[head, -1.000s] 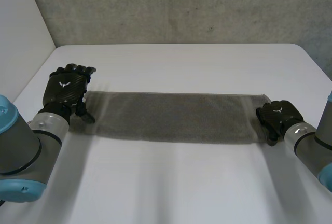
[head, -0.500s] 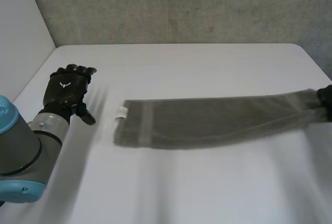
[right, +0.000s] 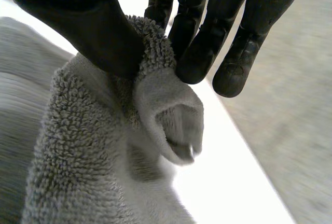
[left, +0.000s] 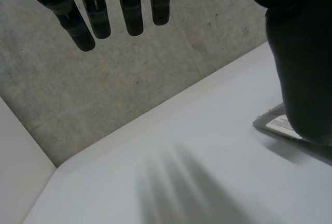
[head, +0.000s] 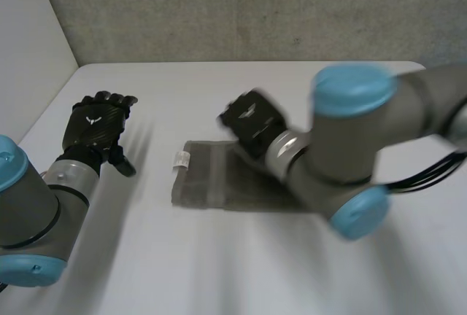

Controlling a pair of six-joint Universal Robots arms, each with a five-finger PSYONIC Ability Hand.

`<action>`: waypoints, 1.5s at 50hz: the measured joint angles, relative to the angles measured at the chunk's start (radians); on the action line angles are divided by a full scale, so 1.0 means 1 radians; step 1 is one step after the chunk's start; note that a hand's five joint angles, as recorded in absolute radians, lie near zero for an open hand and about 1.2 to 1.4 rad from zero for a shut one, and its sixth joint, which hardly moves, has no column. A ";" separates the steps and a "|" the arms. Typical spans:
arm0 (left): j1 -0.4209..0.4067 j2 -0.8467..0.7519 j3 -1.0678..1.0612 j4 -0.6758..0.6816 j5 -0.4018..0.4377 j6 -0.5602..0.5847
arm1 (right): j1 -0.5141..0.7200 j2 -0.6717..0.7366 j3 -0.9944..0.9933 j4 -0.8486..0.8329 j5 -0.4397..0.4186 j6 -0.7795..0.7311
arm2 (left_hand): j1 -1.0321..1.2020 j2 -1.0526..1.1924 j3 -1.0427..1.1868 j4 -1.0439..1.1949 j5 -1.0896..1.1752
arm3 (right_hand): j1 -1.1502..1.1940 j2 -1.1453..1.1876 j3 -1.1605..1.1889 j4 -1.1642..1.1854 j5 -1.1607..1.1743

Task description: Fold the towel.

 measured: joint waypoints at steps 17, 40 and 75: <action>-0.020 0.003 -0.024 0.040 0.000 0.004 | 0.016 -0.024 0.102 -0.044 0.066 0.149 | 0.000 0.000 0.000 0.000 0.000 | -1.085 -1.070 -1.097 -1.080 -1.098; -0.118 -0.001 -0.026 0.042 -0.003 0.007 | -0.355 -0.213 0.679 -0.258 -0.036 0.151 | 0.000 0.000 0.000 0.000 0.000 | -0.241 -0.227 -0.264 -0.273 -0.260; -0.115 0.107 0.105 0.036 -0.008 -0.008 | 0.108 -0.120 0.251 -0.118 0.015 -0.176 | -0.002 0.000 0.000 0.000 -0.001 | 0.002 -0.023 -0.003 0.001 0.005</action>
